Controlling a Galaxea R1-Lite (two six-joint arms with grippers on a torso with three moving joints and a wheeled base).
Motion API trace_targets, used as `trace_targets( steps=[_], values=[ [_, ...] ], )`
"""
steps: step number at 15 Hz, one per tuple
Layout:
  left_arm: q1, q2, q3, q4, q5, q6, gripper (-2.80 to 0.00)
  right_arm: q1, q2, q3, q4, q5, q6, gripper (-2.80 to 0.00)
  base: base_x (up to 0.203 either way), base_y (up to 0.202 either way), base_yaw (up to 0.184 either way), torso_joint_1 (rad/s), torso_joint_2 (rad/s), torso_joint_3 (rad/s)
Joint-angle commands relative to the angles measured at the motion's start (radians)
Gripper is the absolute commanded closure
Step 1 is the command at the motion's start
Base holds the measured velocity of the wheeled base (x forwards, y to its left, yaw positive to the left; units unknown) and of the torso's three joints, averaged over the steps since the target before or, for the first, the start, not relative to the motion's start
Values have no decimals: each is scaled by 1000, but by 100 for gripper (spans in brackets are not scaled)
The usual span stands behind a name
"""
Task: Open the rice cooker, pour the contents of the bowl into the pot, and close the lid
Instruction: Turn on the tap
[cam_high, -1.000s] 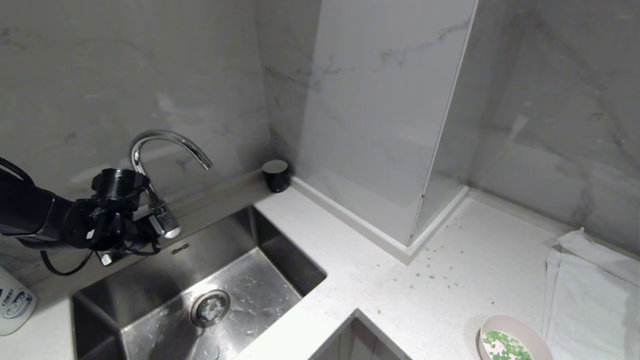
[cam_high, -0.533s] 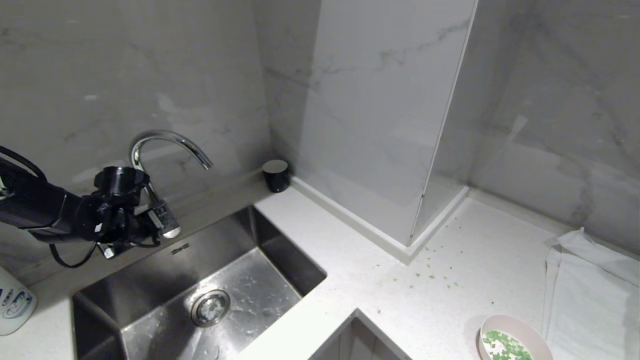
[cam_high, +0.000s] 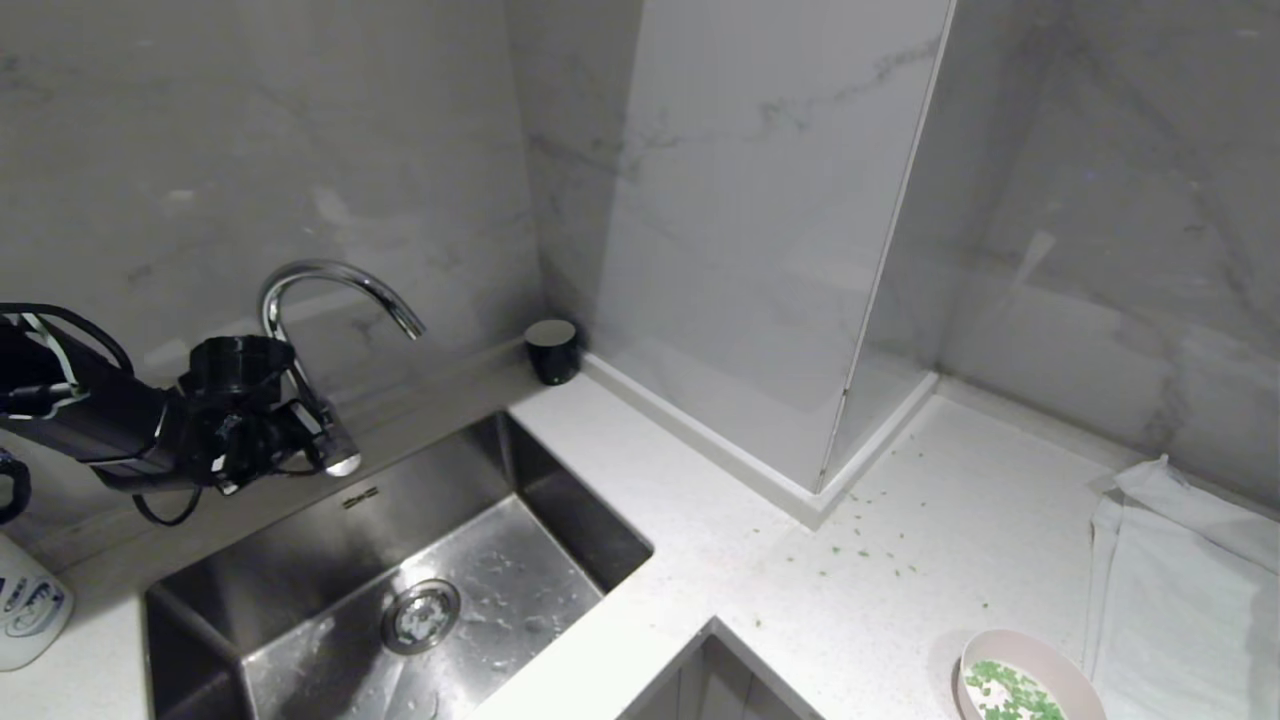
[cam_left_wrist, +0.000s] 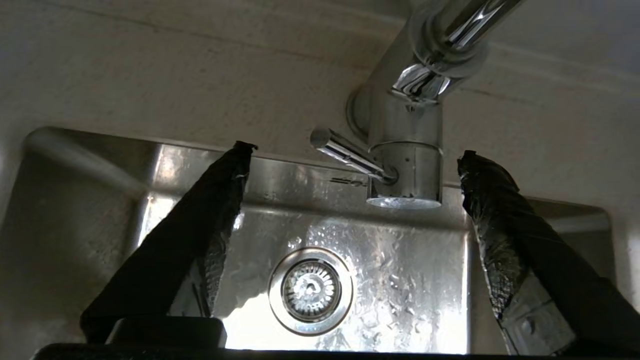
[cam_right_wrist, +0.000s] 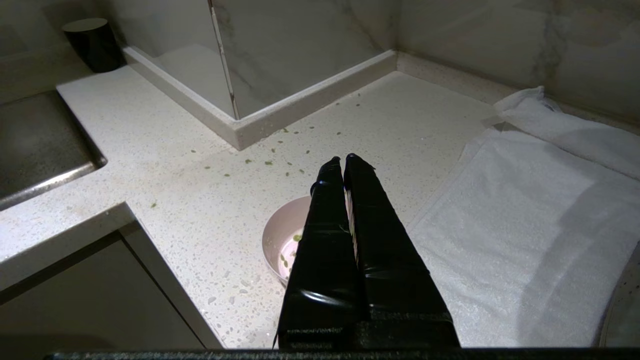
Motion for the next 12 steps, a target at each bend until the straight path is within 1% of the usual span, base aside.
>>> trace_targets(
  steps=[1, 3, 6, 7, 8, 12],
  values=[
    [5, 46, -25, -6, 8, -10, -280, 0, -1, 2, 0, 0, 0, 0, 0, 0, 0, 0, 0, 0],
    [13, 61, -40, -5, 30, -18, -280, 0, -1, 2, 0, 0, 0, 0, 0, 0, 0, 0, 0, 0],
    [25, 63, -39, 0, 27, -18, -280, 1, -1, 2, 0, 0, 0, 0, 0, 0, 0, 0, 0, 0],
    [30, 65, -41, 0, 27, -18, -112, 0, 0, 2, 0, 0, 0, 0, 0, 0, 0, 0, 0, 0],
    [32, 66, -42, 0, 24, -18, 0, 1, 0, 2, 0, 0, 0, 0, 0, 0, 0, 0, 0, 0],
    [38, 117, -66, 0, 23, -19, 0, 0, -1, 2, 0, 0, 0, 0, 0, 0, 0, 0, 0, 0]
  ],
)
